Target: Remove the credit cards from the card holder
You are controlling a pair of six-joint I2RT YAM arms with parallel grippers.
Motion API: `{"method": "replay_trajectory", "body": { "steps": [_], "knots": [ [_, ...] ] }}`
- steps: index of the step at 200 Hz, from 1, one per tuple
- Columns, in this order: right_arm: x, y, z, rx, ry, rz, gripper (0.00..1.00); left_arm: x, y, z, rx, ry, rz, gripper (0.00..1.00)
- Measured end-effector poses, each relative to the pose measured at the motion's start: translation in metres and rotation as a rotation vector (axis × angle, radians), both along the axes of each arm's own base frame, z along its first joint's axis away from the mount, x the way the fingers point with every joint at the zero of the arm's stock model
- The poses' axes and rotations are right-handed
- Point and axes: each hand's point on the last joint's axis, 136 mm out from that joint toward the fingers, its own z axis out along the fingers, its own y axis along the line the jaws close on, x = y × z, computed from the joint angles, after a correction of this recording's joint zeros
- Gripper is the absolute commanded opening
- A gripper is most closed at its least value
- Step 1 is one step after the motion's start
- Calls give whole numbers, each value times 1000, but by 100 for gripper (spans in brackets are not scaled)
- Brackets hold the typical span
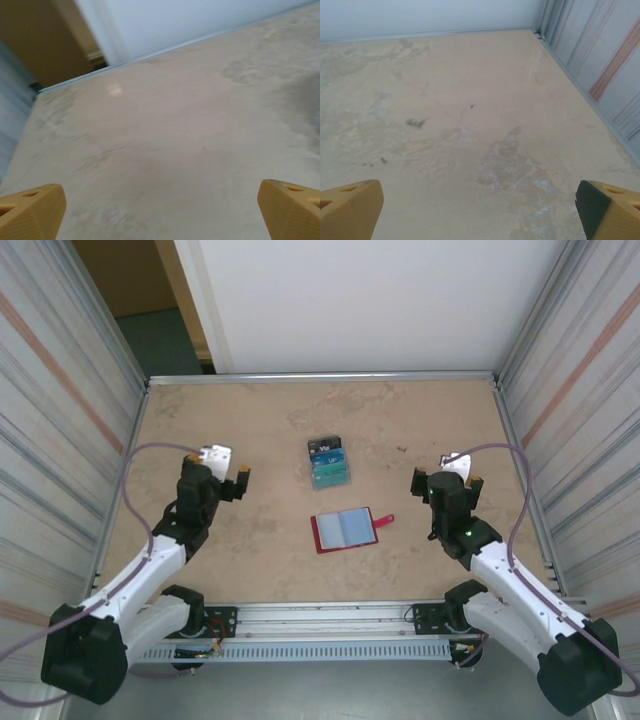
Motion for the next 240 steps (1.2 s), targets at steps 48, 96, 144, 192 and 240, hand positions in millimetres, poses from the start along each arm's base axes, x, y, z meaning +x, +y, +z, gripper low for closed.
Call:
{"method": "replay_trajectory", "body": {
  "steps": [48, 96, 144, 192, 240],
  "knots": [
    [11, -19, -18, -21, 16, -23, 99, -4, 52, -15, -39, -33, 185, 99],
    [18, -31, -40, 24, -2, -22, 99, 10, 55, -43, -33, -40, 178, 99],
    [32, -33, -42, 53, -33, -11, 99, 26, 44, -61, -51, -35, 127, 99],
    [39, -33, -46, 53, -32, 9, 99, 39, 39, -91, -62, -19, 107, 99],
    [43, -47, -43, 74, -82, -2, 99, 58, 46, -99, -129, 47, 60, 99]
  ]
}}
